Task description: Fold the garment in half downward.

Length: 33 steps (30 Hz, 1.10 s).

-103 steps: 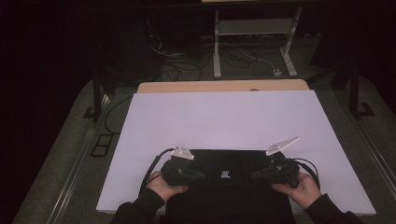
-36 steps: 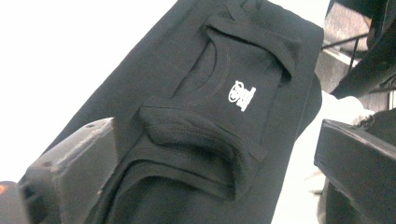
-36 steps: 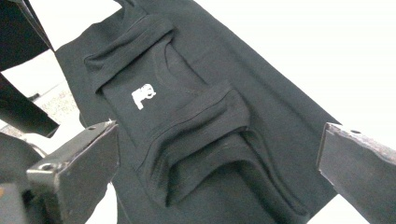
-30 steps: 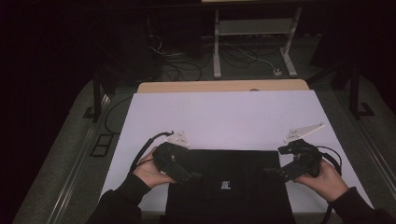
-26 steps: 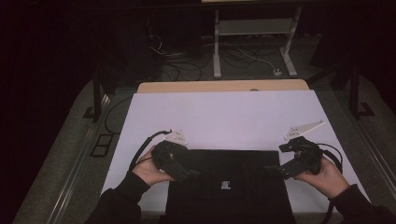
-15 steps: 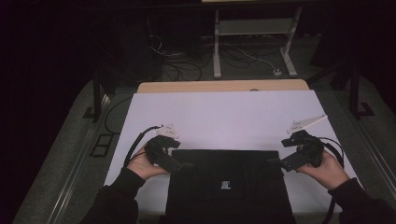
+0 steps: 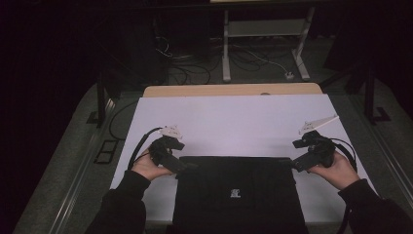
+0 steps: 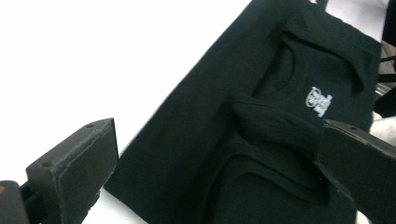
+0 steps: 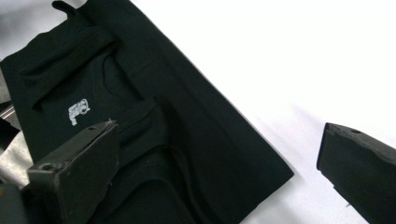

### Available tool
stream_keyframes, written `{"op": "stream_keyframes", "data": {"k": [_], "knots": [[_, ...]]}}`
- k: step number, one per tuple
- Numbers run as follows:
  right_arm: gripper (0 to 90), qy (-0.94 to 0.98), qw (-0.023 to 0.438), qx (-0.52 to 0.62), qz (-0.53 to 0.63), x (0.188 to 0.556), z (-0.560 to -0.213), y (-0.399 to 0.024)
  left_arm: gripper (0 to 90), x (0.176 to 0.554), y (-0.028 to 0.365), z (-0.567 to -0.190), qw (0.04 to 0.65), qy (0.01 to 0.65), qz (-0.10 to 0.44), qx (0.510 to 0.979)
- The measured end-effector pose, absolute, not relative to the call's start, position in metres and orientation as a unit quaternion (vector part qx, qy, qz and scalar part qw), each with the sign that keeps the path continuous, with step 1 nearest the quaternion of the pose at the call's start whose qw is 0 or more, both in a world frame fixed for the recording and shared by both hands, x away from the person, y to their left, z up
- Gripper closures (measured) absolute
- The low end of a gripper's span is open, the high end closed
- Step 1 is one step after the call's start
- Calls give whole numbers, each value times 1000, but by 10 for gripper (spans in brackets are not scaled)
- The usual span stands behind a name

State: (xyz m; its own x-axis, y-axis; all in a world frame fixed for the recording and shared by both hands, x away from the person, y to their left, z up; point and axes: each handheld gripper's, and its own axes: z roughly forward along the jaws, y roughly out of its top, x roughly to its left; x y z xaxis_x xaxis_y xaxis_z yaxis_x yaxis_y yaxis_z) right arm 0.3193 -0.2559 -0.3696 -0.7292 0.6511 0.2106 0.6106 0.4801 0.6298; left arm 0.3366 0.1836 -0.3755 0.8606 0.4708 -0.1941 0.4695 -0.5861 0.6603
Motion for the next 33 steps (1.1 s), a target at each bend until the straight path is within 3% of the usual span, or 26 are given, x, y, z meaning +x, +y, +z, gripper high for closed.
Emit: {"op": "stream_keyframes", "data": {"k": [33], "knots": [[0, 844, 23, 399, 358, 342, -410, -274, 0, 365, 203, -414, 363, 306, -2, 880]]}}
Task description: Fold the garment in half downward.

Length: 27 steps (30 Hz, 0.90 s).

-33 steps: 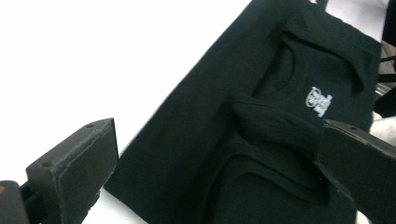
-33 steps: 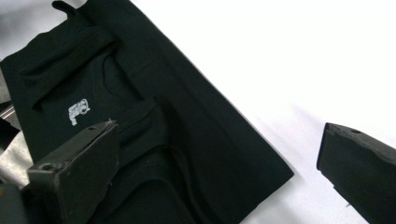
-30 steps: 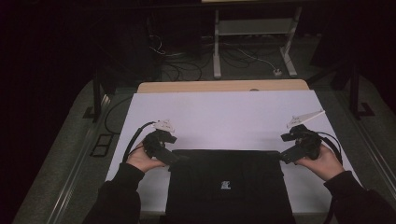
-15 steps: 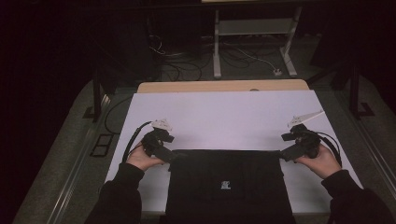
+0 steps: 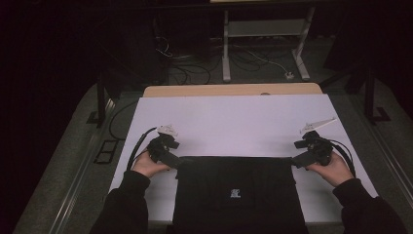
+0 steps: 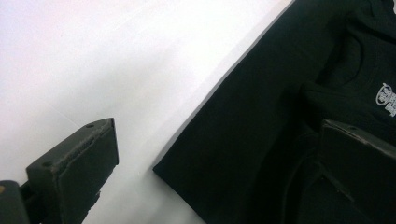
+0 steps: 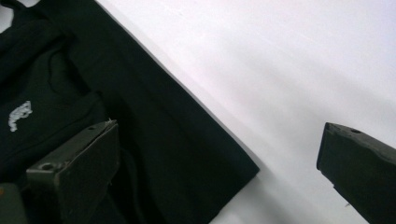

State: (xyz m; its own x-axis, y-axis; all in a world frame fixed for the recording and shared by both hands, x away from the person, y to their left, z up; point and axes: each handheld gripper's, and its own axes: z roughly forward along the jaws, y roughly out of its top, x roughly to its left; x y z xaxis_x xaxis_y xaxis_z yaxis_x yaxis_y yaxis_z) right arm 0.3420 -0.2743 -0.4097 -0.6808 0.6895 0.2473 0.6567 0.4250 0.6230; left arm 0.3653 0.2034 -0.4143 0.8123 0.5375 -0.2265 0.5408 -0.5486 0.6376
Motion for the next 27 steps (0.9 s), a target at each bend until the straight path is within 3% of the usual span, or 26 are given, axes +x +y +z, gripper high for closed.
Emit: {"op": "stream_keyframes", "data": {"k": [22, 27], "knots": [[1, 852, 13, 405, 332, 355, -435, -277, 0, 376, 213, -434, 345, 323, -23, 881], [127, 856, 8, 397, 332, 355, -437, -277, 67, 375, 215, -436, 347, 321, -24, 881]]}}
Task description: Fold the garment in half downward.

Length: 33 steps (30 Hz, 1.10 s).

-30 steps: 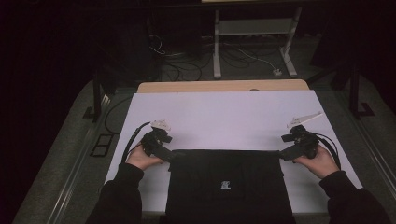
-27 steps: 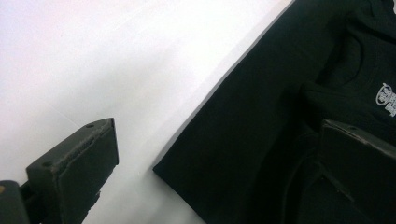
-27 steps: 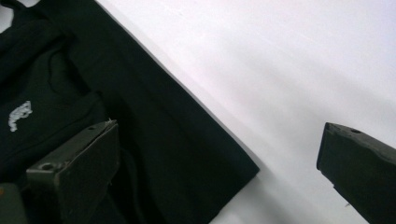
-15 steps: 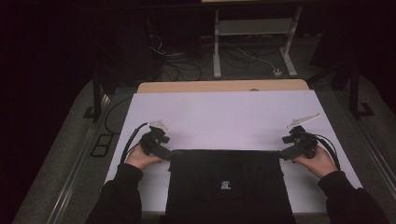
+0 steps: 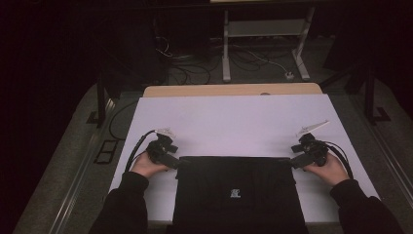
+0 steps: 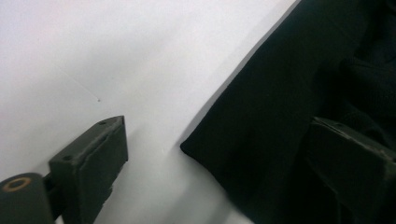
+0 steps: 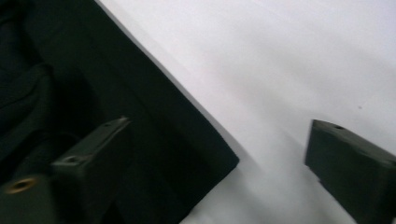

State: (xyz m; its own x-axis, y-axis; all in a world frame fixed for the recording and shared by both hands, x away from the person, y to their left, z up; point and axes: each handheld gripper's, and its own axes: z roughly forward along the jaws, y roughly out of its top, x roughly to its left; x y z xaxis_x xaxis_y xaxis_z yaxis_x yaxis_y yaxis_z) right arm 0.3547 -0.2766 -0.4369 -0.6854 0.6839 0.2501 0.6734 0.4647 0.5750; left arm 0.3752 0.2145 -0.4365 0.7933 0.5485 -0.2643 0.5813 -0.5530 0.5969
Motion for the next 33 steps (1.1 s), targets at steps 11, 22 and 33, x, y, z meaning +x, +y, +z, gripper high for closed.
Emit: {"op": "stream_keyframes", "data": {"k": [11, 22, 33], "knots": [[425, 860, 3, 391, 328, 353, -438, -274, 318, 372, 209, -436, 340, 316, -6, 886], [696, 853, -8, 406, 328, 355, -439, -278, 564, 372, 209, -435, 331, 324, 5, 886], [863, 844, -39, 423, 327, 356, -441, -282, 861, 371, 206, -434, 318, 299, 17, 899]]}}
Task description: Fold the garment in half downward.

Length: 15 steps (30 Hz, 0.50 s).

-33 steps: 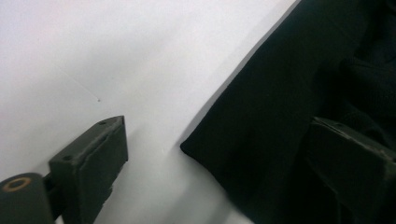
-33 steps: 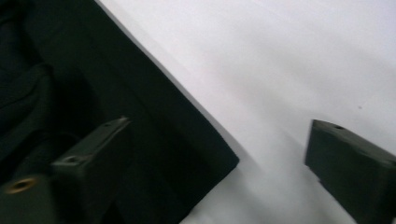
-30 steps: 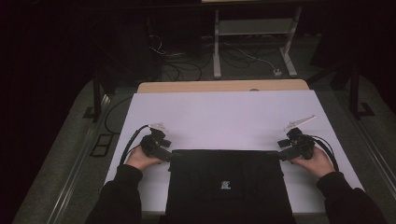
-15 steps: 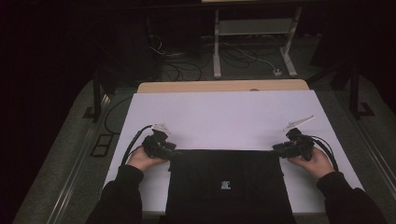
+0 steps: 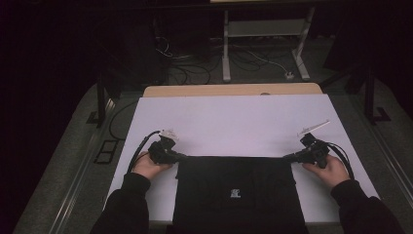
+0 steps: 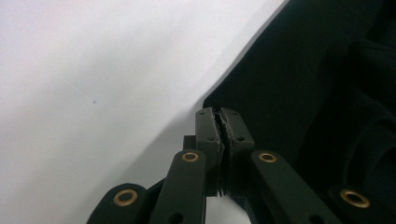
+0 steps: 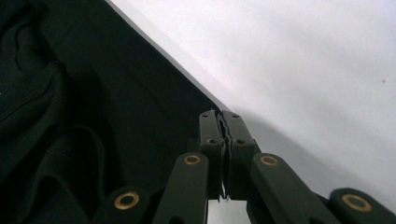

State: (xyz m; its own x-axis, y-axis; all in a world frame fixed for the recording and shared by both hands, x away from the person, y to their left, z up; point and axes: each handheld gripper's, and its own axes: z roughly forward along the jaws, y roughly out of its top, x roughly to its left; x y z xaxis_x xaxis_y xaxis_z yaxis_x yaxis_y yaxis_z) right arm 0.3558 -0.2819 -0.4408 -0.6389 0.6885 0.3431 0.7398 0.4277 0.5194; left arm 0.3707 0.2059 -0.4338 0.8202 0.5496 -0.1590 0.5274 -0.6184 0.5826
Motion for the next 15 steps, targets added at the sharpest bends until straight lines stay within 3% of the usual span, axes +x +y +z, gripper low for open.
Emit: {"op": "stream_keyframes", "data": {"k": [6, 15], "knots": [[866, -849, 21, -418, -322, 353, -439, -279, 868, 363, 197, -431, 304, 272, 72, 910], [871, -842, -14, -431, -325, 354, -432, -274, 867, 366, 200, -429, 301, 294, 87, 903]]}}
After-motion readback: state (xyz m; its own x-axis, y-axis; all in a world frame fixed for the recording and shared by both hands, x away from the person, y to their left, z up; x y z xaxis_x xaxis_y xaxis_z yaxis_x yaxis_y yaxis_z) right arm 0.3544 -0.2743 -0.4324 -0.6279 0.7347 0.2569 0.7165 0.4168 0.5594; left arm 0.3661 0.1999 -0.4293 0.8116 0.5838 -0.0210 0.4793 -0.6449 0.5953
